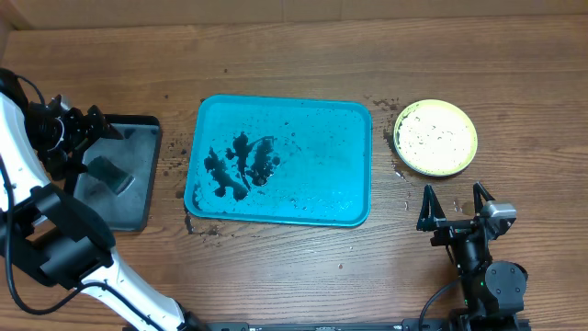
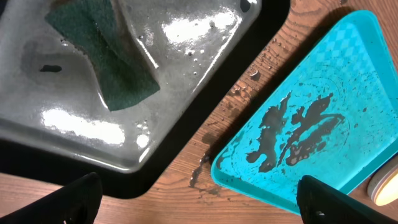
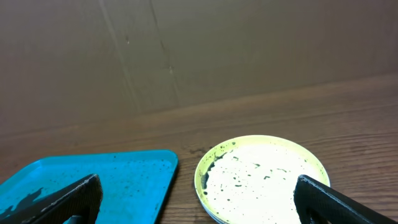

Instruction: Clean dirty plates on tray and stack at the side

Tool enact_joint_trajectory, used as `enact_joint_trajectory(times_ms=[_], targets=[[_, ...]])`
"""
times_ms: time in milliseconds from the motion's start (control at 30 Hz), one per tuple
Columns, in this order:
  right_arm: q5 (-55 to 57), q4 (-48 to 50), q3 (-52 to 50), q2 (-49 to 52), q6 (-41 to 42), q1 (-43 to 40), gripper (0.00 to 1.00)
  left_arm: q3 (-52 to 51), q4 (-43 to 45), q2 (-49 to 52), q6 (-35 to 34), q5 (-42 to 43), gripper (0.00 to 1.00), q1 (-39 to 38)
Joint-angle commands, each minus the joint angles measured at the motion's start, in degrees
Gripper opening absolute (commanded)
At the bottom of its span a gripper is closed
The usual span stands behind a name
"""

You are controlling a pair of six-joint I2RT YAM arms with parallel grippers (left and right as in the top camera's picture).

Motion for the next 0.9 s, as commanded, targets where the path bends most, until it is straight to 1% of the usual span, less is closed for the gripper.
enact_joint_trajectory(times_ms=[0, 67, 200, 367, 467, 567, 667, 733, 800, 867], targets=[[0.6, 0.3, -0.6, -0.5, -0.4, 0.4, 1.00, -1.6, 0.2, -6.8, 1.1, -0.3, 1.00, -0.2], [0.6, 0.3, -0.6, -0.5, -0.4, 0.4, 1.00, -3.9, 1.5, -10.2, 1.1, -0.3, 1.00, -0.2], [0.6, 0.3, -0.6, -0.5, -0.4, 0.4, 1.00, -12.4, 5.7, -19.4, 1.2, -0.3, 1.00, -0.2], [0.6, 0.3, -0.6, -0.5, -0.4, 0.4, 1.00, -27.6, 12.1, -31.9, 2.6, -0.3, 1.00, -0.6], [0.6, 0.3, -0.6, -0.5, -0.4, 0.4, 1.00, -38.7, 19.9, -39.8, 2.6, -0.3, 1.00, -2.4], [0.6, 0.3, -0.6, -0.5, -0.4, 0.4, 1.00, -50.7, 31.1, -47.7, 2.6, -0.3, 1.00, -6.3], [0.6, 0.3, -0.6, -0.5, -0.4, 0.4, 1.00, -61.4, 42.8, -54.7, 2.6, -0.4, 1.00, -12.0], [0.6, 0.3, -0.6, -0.5, -0.4, 0.4, 1.00, -67.3, 48.9, -58.8, 2.6, -0.4, 1.00, -16.5], [0.6, 0.3, -0.6, -0.5, -0.4, 0.4, 1.00, -73.3, 52.5, -63.9, 2.6, -0.4, 1.00, -22.2], [0.6, 0.3, -0.6, -0.5, -0.4, 0.4, 1.00, -76.5, 53.9, -66.8, 2.7, -1.6, 1.00, -25.2]])
